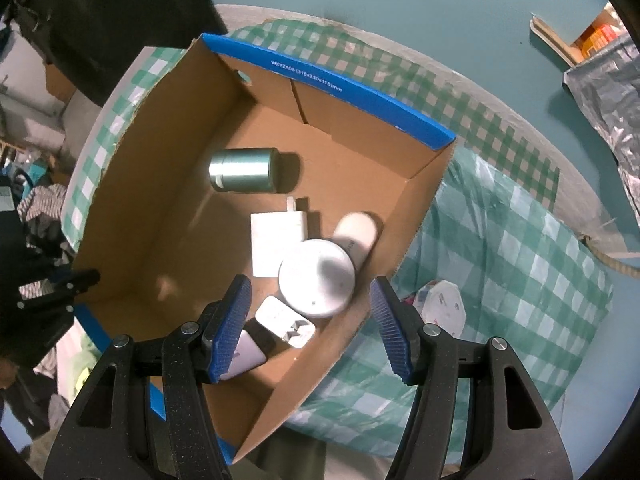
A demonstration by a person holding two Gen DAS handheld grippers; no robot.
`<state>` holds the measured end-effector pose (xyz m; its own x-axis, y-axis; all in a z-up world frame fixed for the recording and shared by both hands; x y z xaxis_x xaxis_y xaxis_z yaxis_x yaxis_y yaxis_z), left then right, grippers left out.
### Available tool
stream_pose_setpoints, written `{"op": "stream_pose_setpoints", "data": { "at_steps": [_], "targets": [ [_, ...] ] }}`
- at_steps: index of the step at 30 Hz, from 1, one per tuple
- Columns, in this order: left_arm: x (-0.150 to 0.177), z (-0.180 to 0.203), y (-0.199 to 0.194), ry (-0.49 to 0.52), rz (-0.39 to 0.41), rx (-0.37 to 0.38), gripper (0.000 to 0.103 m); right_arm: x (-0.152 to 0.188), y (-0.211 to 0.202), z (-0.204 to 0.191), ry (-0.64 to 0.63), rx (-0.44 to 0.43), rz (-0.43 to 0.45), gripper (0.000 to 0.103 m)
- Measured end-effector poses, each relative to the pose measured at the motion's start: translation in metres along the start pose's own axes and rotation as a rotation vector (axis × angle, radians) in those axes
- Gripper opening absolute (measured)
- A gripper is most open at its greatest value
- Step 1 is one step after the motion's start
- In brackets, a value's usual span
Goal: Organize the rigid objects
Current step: 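Carry the round puck into the box with the right gripper and release, then move the right gripper to the white octagonal puck and grasp it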
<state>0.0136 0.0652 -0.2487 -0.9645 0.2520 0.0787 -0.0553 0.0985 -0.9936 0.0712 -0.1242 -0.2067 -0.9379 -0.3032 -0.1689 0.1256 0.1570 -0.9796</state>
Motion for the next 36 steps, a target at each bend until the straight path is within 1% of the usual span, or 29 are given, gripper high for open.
{"op": "stream_pose_setpoints", "data": {
  "at_steps": [19,28,36],
  "targets": [
    [0.001,0.0,0.0,0.008,0.0,-0.007,0.005,0.007,-0.027,0.015,0.018,-0.011,0.05,0.063],
    [0.001,0.002,0.002,0.011,0.002,-0.011,0.005,0.011,-0.04,0.047,0.069,-0.007,0.07,0.063],
    [0.002,0.004,0.002,0.008,0.002,-0.01,0.005,0.016,-0.033,0.094,0.14,0.016,0.053,0.063]
  ]
}}
Point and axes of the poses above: each gripper's, at about its wrist camera, not at the fingertips, and y roughly the way its jaws point, z to its right, x to its underside, the point moved 4 cm from there along y, roughly the way its jaws point, and after that the axes turned 3 degrees about z, right-handed, at the moved point
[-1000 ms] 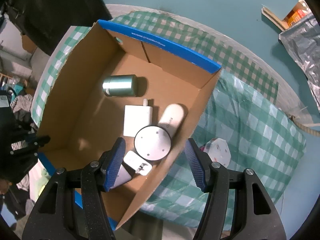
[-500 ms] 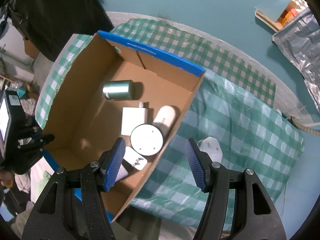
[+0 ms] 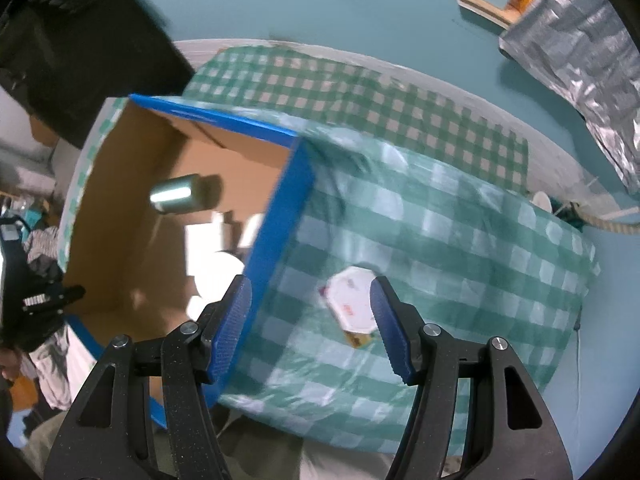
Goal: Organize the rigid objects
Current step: 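Move the right gripper to the white octagonal puck and grasp it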
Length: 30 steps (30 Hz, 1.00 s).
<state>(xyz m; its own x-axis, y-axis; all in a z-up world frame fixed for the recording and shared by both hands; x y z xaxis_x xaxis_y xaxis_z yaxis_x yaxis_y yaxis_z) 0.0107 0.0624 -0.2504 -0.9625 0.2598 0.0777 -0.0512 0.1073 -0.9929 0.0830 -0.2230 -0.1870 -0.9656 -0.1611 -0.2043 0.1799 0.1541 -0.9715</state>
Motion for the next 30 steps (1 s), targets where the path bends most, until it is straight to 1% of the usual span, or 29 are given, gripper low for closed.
{"op": "stream_pose_setpoints", "data": {
  "at_steps": [5,10,14,21,26,30],
  "targets": [
    [0.002,0.0,-0.001,-0.008,-0.002,0.003,0.005,0.006,0.02,0.021,0.012,0.007,-0.051,0.063],
    [0.001,0.0,-0.002,-0.013,-0.006,-0.001,0.005,0.017,0.05,0.03,0.017,-0.059,-0.104,0.063],
    [0.001,0.0,-0.002,-0.018,-0.009,0.0,0.005,0.026,0.079,0.036,0.0,-0.052,-0.145,0.063],
    [0.0,-0.001,-0.003,-0.027,-0.012,0.002,0.005,0.034,0.106,0.042,-0.028,-0.028,-0.177,0.063],
    [0.0,-0.002,-0.003,-0.032,-0.013,0.004,0.005,0.034,0.113,0.041,-0.041,-0.018,-0.173,0.063],
    [0.001,-0.002,-0.003,-0.036,-0.013,0.007,0.005,0.031,0.115,0.045,-0.012,-0.007,-0.168,0.062]
  ]
}}
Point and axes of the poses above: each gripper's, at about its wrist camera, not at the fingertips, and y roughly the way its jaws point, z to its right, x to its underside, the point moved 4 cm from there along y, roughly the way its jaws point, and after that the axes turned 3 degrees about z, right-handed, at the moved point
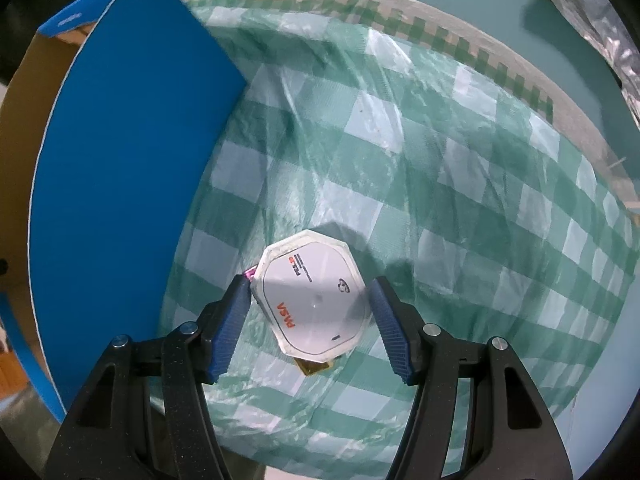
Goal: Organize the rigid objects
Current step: 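Move the right gripper to the white octagonal puck and grasp it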
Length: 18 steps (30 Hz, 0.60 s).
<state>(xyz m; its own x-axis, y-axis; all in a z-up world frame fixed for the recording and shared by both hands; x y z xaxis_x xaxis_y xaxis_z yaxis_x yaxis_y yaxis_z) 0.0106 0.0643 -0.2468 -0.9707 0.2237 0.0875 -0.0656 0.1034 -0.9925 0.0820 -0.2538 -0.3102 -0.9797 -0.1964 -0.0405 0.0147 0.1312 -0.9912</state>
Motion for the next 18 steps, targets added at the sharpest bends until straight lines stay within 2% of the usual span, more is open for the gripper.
{"op": "stream_pose_setpoints", "data": {
  "at_steps": [3,8,10,18],
  "targets": [
    [0.0,-0.001,0.001,-0.003,-0.002,0.003,0.005,-0.005,0.001,0.009,0.034,0.019,-0.003,0.062],
    [0.0,-0.001,0.002,-0.001,-0.002,0.002,0.005,-0.012,0.002,0.032,0.133,0.11,0.004,0.061],
    [0.0,-0.001,0.002,0.0,-0.003,0.003,0.005,-0.013,0.003,0.038,0.178,0.089,0.006,0.062],
    [-0.001,-0.002,0.003,-0.002,-0.006,0.007,0.005,-0.008,0.013,0.042,0.14,0.096,-0.024,0.062]
  ]
}}
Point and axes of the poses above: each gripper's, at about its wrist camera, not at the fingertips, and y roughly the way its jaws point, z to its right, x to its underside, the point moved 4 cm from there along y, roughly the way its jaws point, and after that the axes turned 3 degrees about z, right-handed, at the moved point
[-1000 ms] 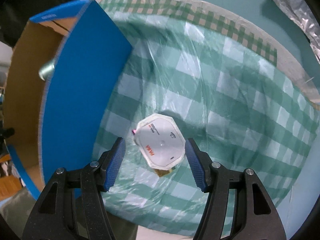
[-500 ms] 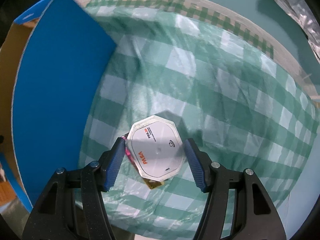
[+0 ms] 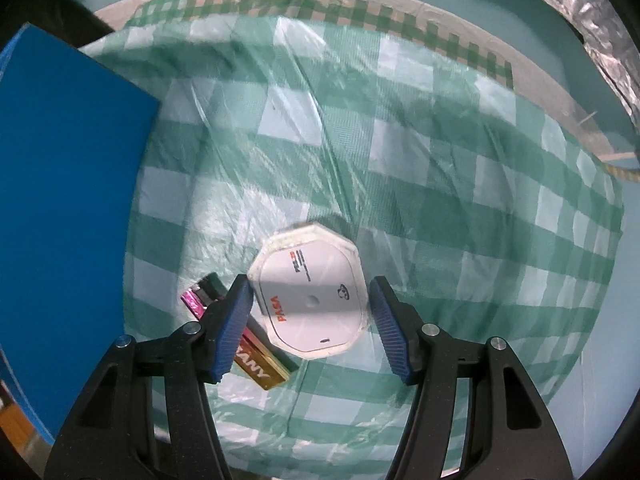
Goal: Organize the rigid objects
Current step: 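Move the right gripper to the white octagonal puck and grasp it, then carry the octagonal puck into the box with the right gripper and release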
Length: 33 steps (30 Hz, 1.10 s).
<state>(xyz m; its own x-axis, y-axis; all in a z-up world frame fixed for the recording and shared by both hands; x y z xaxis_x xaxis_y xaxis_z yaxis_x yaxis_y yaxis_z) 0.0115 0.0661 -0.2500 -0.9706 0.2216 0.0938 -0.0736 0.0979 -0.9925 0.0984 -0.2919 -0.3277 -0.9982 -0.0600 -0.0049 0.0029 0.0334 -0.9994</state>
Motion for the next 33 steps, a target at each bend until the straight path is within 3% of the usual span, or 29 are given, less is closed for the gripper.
{"op": "stream_pose_setpoints", "data": {
  "at_steps": [13,33],
  "targets": [
    [-0.001,0.001,0.001,0.008,-0.001,-0.002,0.005,0.012,-0.006,-0.001,0.005,0.013,0.018,0.056],
    [-0.003,0.001,0.001,0.018,0.0,-0.003,0.005,0.031,-0.077,-0.031,-0.009,-0.063,0.129,0.055]
  ]
}}
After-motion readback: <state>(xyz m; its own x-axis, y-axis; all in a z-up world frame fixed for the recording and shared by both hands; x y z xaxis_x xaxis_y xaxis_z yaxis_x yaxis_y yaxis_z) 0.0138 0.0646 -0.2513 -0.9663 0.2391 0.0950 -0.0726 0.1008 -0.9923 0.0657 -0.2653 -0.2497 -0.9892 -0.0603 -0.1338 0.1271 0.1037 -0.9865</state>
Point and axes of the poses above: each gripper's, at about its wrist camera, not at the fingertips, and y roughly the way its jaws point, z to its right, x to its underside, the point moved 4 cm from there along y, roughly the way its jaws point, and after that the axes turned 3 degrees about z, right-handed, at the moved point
